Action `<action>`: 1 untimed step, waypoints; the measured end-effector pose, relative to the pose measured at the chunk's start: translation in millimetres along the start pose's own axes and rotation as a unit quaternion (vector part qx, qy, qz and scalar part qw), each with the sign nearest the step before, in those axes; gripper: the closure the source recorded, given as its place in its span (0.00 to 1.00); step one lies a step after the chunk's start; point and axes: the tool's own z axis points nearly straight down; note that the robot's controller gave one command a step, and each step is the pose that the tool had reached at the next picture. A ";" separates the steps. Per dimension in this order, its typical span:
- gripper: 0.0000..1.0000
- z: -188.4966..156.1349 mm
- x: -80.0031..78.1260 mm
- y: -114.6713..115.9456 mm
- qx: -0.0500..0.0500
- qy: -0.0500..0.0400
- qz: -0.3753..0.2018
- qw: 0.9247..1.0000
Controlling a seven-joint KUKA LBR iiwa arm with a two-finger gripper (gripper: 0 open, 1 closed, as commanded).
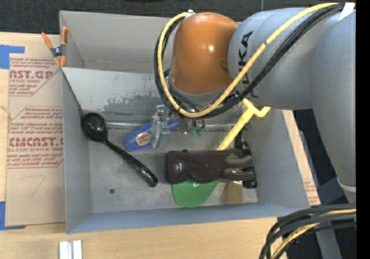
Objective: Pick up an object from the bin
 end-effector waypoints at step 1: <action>1.00 0.0 0.0 0.1 0.000 0.000 0.000 1.000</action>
Offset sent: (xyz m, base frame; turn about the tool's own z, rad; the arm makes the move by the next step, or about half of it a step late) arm 0.0197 0.0064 -0.0309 0.0328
